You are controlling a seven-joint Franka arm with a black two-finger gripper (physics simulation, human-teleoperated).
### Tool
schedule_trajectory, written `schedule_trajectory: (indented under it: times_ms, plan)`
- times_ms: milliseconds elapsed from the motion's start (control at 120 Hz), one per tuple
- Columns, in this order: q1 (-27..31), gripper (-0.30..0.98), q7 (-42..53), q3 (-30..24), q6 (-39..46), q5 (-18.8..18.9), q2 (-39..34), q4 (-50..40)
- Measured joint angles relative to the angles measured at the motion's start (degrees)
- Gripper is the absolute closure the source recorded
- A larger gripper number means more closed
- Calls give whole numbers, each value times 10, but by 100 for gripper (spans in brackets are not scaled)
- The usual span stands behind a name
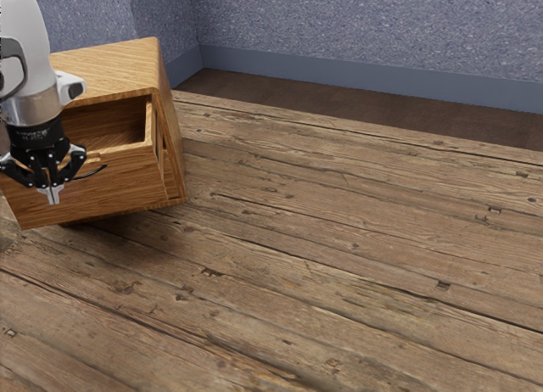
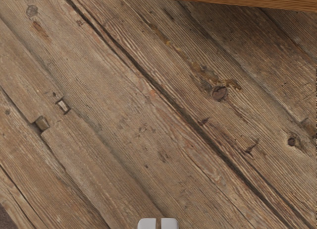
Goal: Push the drawer handle with one arm to close the drawer
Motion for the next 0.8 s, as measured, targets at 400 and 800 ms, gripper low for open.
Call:
schedule_trajectory:
  times_ms: [400, 800]
  plan:
    - [-7, 79, 8, 21, 89, 48, 22, -22]
    - [-5, 78, 12, 42, 149, 68, 53, -22]
